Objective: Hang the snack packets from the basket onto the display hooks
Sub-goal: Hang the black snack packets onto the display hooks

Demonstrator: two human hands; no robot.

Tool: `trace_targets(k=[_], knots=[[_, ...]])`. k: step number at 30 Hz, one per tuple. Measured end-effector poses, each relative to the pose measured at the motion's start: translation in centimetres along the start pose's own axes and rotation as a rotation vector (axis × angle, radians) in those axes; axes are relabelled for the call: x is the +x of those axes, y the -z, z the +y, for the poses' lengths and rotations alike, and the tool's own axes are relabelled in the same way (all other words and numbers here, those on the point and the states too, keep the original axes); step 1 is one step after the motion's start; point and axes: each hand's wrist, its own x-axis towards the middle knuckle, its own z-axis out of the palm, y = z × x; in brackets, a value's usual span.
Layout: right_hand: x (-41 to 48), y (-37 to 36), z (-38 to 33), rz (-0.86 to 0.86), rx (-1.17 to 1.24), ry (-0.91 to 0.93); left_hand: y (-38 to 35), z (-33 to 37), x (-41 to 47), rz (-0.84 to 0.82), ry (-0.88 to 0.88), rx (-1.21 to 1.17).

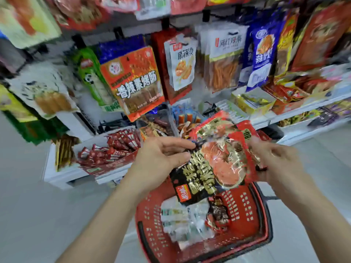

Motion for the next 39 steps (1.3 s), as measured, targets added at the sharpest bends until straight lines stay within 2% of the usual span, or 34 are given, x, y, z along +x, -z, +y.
trace_targets(k=[2,3,6,8,13,17,19,24,27,30,34,39], knots=[[-2.3,-0.1,-5.9,-0.048,-0.137,0.028,1.6,6.8,-1.7,-0.051,-0.009,0.045],[-3.2,-0.2,-8.7,-0.034,-0.121,0.043,2.2,10.2,-2.5,-0.028,-0.012,0.040],[-6.2,-0.2,-16.5,0.027,0.020,0.045,4.1,18.3,-5.5,0.222,0.049,-0.159],[-7.8,0.0,-20.2,0.065,0.082,0.036,5.0,22.1,-7.9,0.355,0.114,-0.172],[-11.0,0.1,-25.4,0.094,0.114,0.076,6.4,26.0,-13.2,0.503,0.152,-0.214],[-12.6,-1.2,-25.8,0.043,0.064,0.075,7.4,26.7,-15.2,0.626,0.131,-0.353],[-13.0,-2.2,-25.8,-0.006,-0.017,0.098,8.2,27.2,-15.8,0.653,0.092,-0.333],[-12.3,-5.5,-27.7,0.001,-0.042,0.170,13.3,27.9,-15.7,0.643,-0.010,-0.214],[-11.7,-8.5,-30.0,-0.037,-0.169,0.301,17.3,27.8,-15.1,0.564,-0.060,-0.114],[-11.4,-13.5,-31.7,-0.087,-0.191,0.373,21.3,27.4,-14.3,0.449,-0.099,-0.061],[-10.7,-20.1,-32.1,-0.134,-0.095,0.299,25.2,25.9,-12.3,0.362,-0.093,-0.086],[-10.1,-23.1,-32.2,-0.131,-0.017,0.168,27.0,23.5,-9.3,0.367,0.015,-0.212]])
